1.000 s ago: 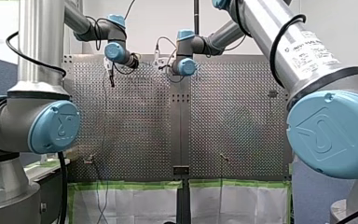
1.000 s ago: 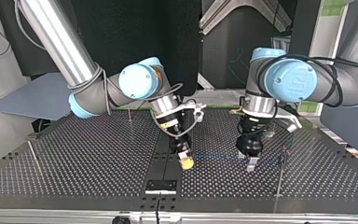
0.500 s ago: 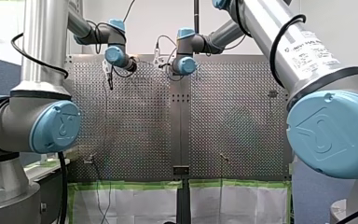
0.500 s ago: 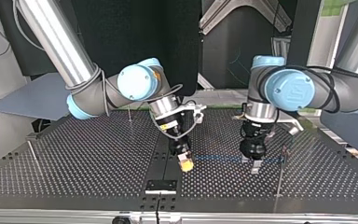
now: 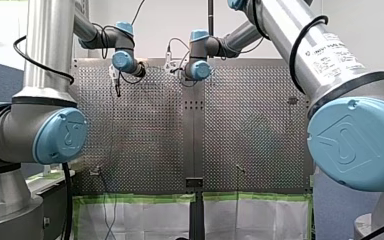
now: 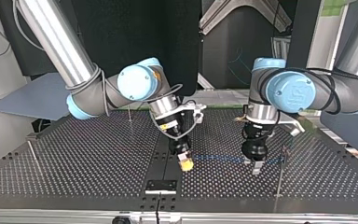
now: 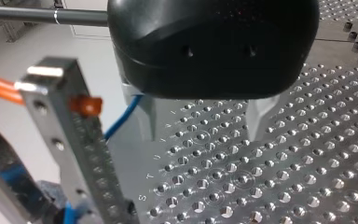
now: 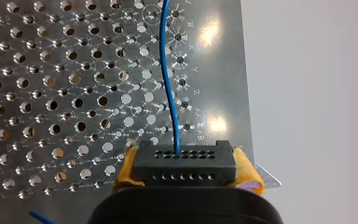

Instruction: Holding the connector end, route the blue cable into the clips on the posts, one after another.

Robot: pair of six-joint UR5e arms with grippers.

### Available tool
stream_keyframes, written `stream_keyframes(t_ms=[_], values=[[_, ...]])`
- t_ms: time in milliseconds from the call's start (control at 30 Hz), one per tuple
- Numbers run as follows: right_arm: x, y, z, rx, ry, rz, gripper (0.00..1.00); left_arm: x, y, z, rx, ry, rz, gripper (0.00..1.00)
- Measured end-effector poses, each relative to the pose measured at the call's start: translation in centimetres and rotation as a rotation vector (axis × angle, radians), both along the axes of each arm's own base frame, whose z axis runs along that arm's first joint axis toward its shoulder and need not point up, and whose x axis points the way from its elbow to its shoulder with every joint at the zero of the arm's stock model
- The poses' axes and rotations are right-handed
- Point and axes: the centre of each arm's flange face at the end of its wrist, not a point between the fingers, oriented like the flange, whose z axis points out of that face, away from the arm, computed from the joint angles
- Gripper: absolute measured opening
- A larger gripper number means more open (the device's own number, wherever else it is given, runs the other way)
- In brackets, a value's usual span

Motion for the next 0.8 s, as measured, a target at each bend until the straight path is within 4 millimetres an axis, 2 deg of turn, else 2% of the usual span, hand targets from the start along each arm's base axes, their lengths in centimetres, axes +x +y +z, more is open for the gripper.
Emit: stream_keyframes(t_ms=[33, 100, 133, 167, 200, 233, 267, 800], values=[[-0.01, 0.00, -0.01, 0.001, 0.001, 0.000, 0.00, 0.00, 0.01, 0.01, 0.001, 0.000, 0.001, 0.60], [-0.02, 0.00, -0.03, 0.002, 0.002, 0.000, 0.00, 0.00, 0.04, 0.03, 0.003, -0.001, 0.003, 0.36], [-0.03, 0.00, -0.05, 0.002, 0.002, 0.000, 0.00, -0.01, 0.05, 0.05, 0.005, -0.002, 0.004, 0.36], [-0.03, 0.00, -0.05, 0.003, 0.002, -0.001, 0.00, -0.01, 0.05, 0.05, 0.006, -0.002, 0.005, 0.25], [-0.04, 0.00, -0.06, 0.003, 0.003, -0.001, 0.00, -0.01, 0.05, 0.07, 0.008, -0.003, 0.006, 0.09], [-0.04, 0.00, -0.06, 0.003, 0.003, -0.001, 0.00, -0.02, 0.05, 0.07, 0.009, -0.003, 0.007, 0.09], [-0.04, 0.00, -0.06, 0.003, 0.003, -0.001, 0.00, -0.02, 0.05, 0.07, 0.010, -0.003, 0.008, 0.00], [-0.09, 0.03, -0.14, 0.009, 0.008, -0.002, 0.00, 0.10, 0.32, 0.16, 0.009, -0.010, 0.020, 0.00]])
